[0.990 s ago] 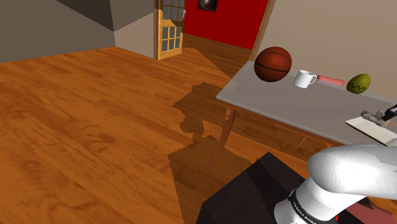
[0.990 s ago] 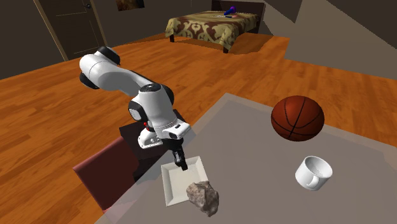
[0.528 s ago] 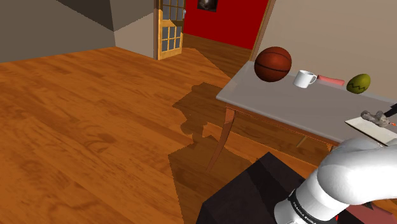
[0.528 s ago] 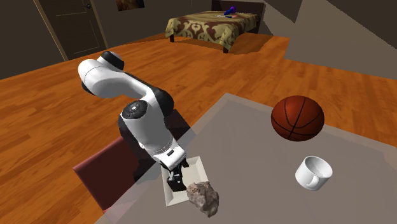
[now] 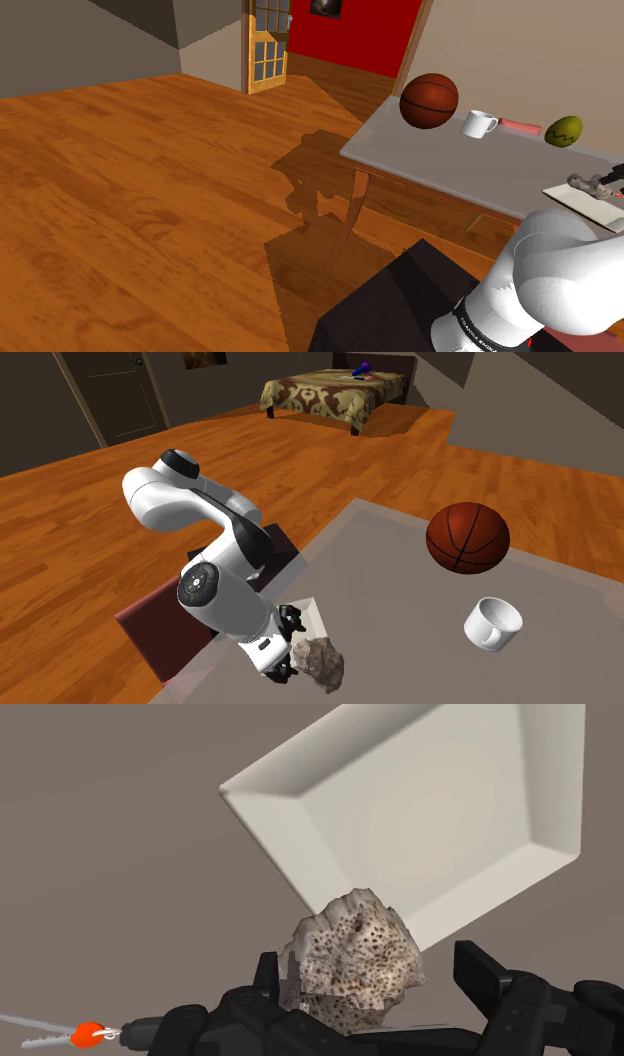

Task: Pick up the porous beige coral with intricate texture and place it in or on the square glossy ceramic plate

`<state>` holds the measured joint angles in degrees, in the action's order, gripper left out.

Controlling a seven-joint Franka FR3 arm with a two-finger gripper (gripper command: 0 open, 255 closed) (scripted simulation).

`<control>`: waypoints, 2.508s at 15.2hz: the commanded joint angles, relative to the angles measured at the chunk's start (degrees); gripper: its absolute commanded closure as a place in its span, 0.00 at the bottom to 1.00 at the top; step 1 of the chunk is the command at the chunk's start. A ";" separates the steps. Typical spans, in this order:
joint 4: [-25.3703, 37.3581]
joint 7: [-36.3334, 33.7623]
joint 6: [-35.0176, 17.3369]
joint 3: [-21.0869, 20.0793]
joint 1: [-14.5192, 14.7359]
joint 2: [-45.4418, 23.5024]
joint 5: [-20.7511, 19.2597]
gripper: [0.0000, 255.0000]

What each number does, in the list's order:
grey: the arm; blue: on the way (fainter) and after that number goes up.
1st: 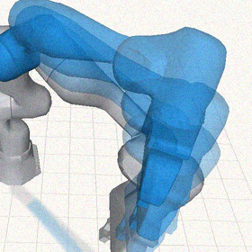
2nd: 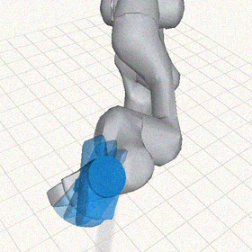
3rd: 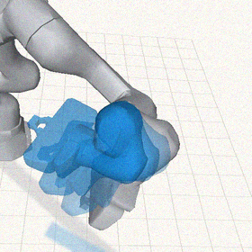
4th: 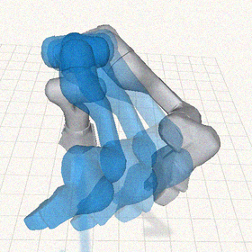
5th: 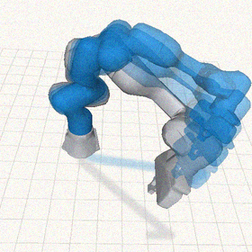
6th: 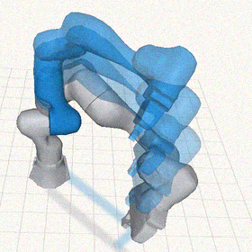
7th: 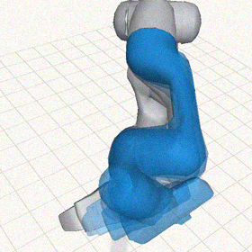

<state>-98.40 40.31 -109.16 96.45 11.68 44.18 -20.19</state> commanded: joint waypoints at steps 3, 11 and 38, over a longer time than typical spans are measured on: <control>-1.22 -0.34 -1.66 0.81 0.57 0.44 -0.50 0.00; -1.21 -0.34 -1.66 0.81 0.57 0.44 -0.50 1.00; 6.50 -1.00 8.65 -5.22 -1.75 -3.61 3.67 1.00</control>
<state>-90.66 39.12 -100.58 92.61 12.01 41.07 -17.02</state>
